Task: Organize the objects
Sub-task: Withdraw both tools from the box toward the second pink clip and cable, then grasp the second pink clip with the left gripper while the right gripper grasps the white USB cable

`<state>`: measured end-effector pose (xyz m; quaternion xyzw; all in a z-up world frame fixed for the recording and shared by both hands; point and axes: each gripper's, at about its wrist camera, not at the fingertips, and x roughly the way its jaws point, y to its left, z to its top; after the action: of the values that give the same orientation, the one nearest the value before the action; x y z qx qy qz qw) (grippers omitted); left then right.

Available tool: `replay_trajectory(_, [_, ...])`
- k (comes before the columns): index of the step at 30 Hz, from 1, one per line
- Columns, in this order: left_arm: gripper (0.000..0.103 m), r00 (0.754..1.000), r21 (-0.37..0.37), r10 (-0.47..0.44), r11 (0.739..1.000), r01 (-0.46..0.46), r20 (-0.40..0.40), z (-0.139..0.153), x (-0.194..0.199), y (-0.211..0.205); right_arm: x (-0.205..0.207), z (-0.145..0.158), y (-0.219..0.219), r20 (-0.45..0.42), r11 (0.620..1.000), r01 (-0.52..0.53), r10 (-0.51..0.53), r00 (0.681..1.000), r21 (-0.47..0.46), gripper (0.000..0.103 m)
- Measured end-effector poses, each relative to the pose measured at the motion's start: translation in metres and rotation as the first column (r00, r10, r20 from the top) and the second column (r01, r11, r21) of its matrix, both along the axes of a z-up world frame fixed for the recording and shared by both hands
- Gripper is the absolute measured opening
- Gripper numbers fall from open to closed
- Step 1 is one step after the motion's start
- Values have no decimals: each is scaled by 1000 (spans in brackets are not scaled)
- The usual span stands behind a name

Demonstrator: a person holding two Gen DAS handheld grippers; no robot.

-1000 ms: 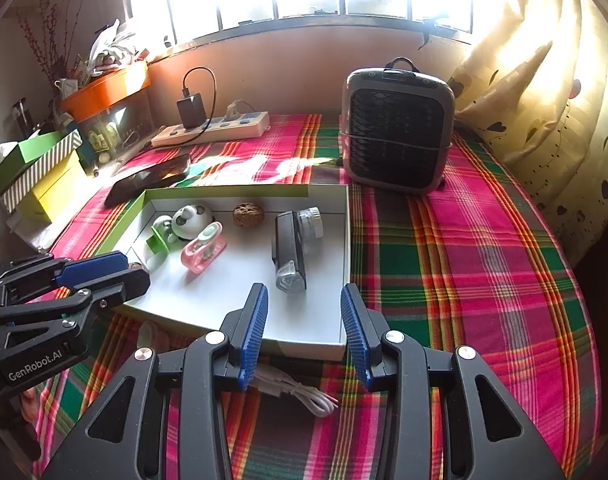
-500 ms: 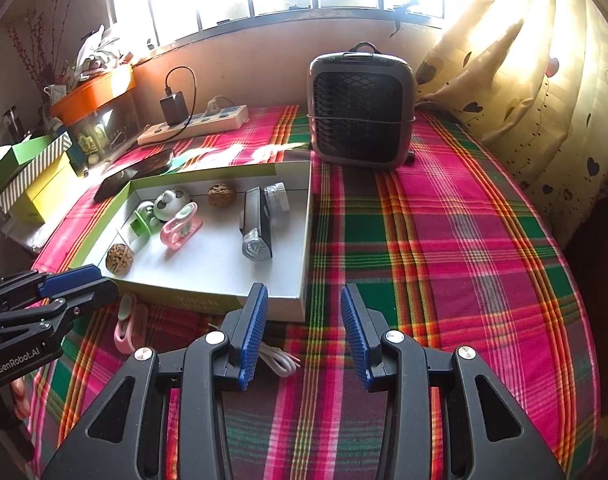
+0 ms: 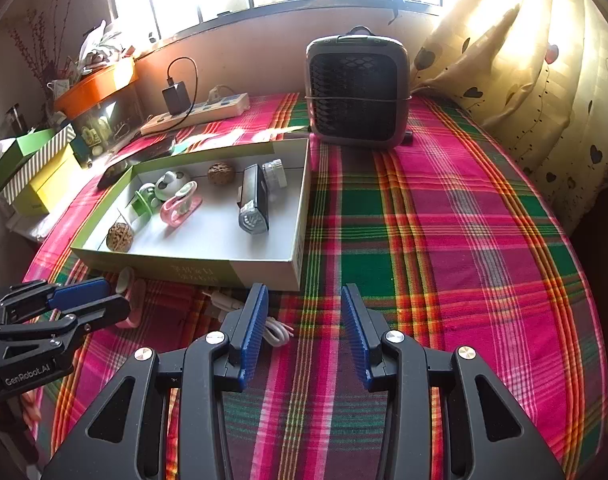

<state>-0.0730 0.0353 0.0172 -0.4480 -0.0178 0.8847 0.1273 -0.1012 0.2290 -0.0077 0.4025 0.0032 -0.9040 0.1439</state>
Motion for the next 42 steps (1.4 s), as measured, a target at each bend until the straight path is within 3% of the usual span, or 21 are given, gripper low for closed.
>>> replay_trajectory(11, [36,999,-7,31,999,-31,31,-12,-6,1,-6,-15,-5,68,993,-89,94,993,-83,40])
replay_trajectory(30, [36,996,-23,86,996,-86,34,-12,-3,-23,16,-18,-39,91,962,-266,271,958,-59,40])
replay_trajectory(42, [36,994,-25,100,995,-100,37,-13,-6,-26,7,-19,-56,54,970,-228,224,973,80,40])
